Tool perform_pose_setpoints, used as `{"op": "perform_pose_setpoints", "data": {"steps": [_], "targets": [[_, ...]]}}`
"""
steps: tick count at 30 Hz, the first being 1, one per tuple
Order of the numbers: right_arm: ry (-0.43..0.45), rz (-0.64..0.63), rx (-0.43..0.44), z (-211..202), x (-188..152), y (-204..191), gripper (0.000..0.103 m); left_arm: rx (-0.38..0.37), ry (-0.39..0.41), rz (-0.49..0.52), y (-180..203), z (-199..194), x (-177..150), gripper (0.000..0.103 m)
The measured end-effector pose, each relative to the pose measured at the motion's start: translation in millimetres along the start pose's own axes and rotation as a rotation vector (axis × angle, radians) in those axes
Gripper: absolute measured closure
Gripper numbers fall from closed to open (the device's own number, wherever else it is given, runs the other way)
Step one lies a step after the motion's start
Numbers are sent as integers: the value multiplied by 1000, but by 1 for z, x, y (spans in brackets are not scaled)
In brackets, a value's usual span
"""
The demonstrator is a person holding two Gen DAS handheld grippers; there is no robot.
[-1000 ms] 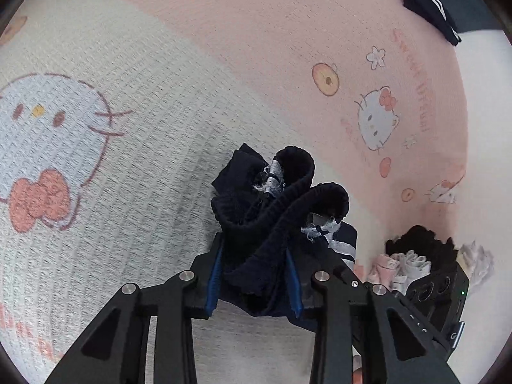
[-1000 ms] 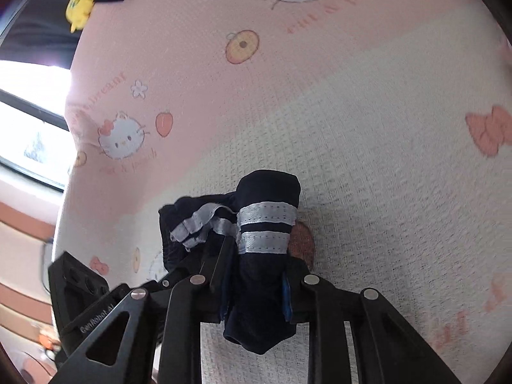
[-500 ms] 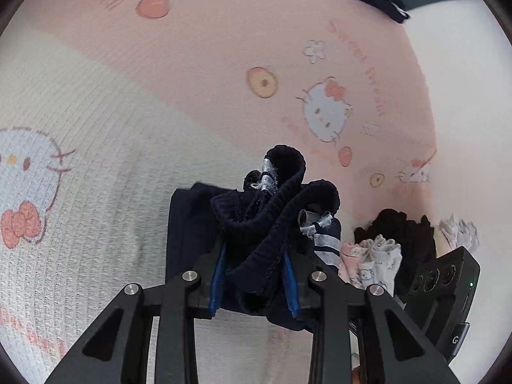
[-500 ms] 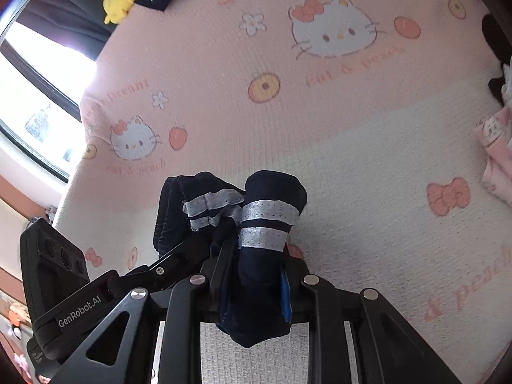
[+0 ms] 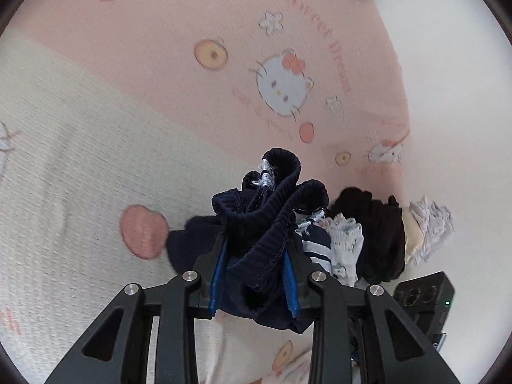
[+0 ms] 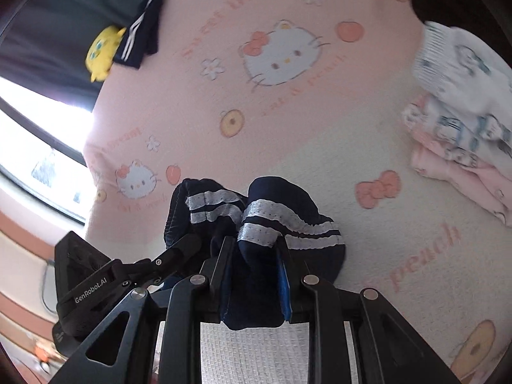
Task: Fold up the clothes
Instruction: 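Lift the folded pants bundle off the blanket with both grippers, then carry the held pants bundle toward the stacked baby clothes with both grippers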
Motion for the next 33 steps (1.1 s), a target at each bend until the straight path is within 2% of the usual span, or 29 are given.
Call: {"op": "perform_pose_setpoints", "data": {"steps": [7,10,16,21,26,29,32,33], "targets": [[21,54,-69,-18,15,39,80,-55,-102,12,26,41,-18,75],[15,80,-77,-18,17,55,80,-38,-119,11,30,53,-24,75],[-19,122,-118,-13,11,83,80,9,-140,47,31,58,-39,75],[-15,184,-108,-15,5,105,80,57,-148,54,22,59,-50,75],[-18,208,-143,-21,-2,123,80,132,-158,66,7,66,-55,75],[-24,240,-119,-24,-5,126,80,195,-157,105,0,70,-56,75],[-34,226,-104,-25,-6,123,79,215,-169,106,-5,73,-57,75],[-35,215,-99,-27,-5,120,77,221,-175,98,-7,74,-58,71]]}}
Point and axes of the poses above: each gripper's, at about its wrist camera, not at the fingertips, and z roughly the way its jaws point, y to its right, x to its top, the point moved 7 cm from there along z, roughly the way its jaws point, and after that the axes turned 2 degrees about x, right-handed, at the moved point
